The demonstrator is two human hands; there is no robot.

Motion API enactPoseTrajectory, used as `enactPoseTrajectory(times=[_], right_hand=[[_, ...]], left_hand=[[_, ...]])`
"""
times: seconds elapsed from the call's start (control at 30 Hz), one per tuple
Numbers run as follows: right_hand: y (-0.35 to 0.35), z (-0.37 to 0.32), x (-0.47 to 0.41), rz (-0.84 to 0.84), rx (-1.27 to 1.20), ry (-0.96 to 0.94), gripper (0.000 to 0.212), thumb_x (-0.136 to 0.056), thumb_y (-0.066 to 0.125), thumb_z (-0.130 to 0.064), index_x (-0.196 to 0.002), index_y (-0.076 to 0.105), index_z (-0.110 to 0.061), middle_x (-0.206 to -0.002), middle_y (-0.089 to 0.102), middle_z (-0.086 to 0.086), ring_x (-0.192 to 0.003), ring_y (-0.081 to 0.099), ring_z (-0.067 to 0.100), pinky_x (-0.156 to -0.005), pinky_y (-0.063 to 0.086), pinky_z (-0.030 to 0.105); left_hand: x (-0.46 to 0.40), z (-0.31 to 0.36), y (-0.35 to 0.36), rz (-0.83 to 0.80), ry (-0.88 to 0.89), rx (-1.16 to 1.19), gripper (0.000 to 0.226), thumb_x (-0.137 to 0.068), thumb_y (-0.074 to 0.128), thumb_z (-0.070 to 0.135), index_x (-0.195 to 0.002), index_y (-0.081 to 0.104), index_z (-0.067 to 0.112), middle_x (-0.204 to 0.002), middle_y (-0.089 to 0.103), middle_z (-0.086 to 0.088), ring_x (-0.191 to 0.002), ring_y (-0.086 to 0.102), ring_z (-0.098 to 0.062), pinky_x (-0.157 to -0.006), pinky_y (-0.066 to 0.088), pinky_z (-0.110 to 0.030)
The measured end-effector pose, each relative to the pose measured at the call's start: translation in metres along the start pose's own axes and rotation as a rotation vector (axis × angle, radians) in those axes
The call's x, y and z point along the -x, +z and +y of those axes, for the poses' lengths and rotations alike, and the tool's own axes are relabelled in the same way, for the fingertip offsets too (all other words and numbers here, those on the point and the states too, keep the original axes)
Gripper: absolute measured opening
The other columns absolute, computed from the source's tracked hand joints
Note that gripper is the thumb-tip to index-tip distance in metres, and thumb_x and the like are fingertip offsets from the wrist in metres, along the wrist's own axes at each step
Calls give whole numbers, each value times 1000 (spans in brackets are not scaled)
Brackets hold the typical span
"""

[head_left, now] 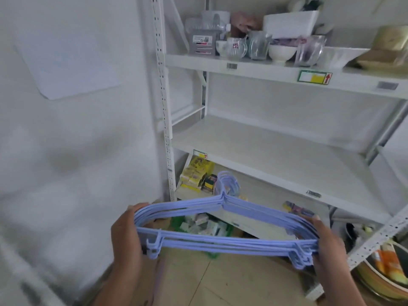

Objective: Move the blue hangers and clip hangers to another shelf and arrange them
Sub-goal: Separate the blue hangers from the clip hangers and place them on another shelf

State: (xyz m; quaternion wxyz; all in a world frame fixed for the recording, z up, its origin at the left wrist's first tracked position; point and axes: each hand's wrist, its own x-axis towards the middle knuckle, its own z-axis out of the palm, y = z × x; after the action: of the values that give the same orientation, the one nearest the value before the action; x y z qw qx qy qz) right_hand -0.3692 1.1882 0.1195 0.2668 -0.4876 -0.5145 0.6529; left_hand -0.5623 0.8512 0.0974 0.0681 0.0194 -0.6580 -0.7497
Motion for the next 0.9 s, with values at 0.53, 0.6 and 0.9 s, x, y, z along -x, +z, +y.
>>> enactPoseTrajectory(times=[0.53, 0.6, 0.9], right_hand=[[148, -102, -193, -48, -76, -222, 34, -90, 60, -47, -91, 79, -18, -98, 77, 6, -96, 70, 33, -90, 54, 50], [167, -109, -216, -65, -78, -253, 31, -93, 59, -41, -88, 78, -17, -90, 78, 3, -96, 70, 32, -88, 53, 48], [235, -149, -328, -156, -116, -289, 32, -94, 60, -39, -93, 78, -14, -96, 77, 13, -91, 72, 35, -85, 55, 47]], left_hand=[[-228, 10, 162, -56, 27, 84, 38, -97, 44, 27, -75, 75, 24, -74, 73, 8, -77, 64, -26, -58, 52, -25], [-250, 5, 176, -43, 17, 95, 40, -97, 44, 27, -72, 76, 25, -71, 73, 10, -75, 63, -26, -64, 51, -30], [-329, -8, 252, -30, 0, 171, 31, -96, 48, 28, -78, 72, 20, -70, 71, 8, -58, 66, -13, -57, 59, -26]])
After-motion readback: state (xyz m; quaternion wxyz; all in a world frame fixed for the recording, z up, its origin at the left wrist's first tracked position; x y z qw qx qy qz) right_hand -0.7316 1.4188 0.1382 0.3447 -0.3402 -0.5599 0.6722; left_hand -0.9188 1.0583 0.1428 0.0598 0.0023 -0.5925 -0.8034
